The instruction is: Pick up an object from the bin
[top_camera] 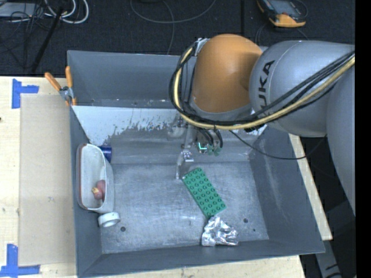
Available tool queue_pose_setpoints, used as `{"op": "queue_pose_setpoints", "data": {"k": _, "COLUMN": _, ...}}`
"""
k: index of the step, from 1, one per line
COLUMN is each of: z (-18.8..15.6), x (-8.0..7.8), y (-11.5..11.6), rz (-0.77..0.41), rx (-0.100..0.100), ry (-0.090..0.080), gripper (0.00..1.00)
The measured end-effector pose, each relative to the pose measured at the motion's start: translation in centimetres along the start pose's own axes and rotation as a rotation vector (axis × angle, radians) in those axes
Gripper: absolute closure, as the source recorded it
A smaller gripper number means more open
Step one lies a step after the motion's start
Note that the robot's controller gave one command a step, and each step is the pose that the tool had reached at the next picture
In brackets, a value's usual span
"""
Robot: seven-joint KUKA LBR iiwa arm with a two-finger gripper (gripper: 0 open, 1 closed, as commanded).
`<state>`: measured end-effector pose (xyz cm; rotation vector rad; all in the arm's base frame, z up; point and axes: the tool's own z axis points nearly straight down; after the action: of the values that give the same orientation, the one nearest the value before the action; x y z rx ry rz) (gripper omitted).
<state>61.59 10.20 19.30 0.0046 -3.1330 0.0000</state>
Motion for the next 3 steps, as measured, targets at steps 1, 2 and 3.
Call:
{"op": "queue_pose_setpoints", "data": {"k": 1, "z": -5.0, "x": 6.0, "y": -10.0, "rz": -0.125, "rx": 0.003, "ry": -0.007, "gripper": 0.0}}
{"op": "queue_pose_setpoints", "data": {"k": 2, "z": 12.1, "x": 2.4, "y": -4.0, "rz": -0.195, "rx": 0.001, "ry": -0.012, "gripper": 0.0}}
{"op": "queue_pose_setpoints", "data": {"k": 3, "z": 3.6, "x": 6.1, "y": -10.6, "rz": -0.304, "rx": 0.005, "ry": -0.013, "gripper": 0.0}}
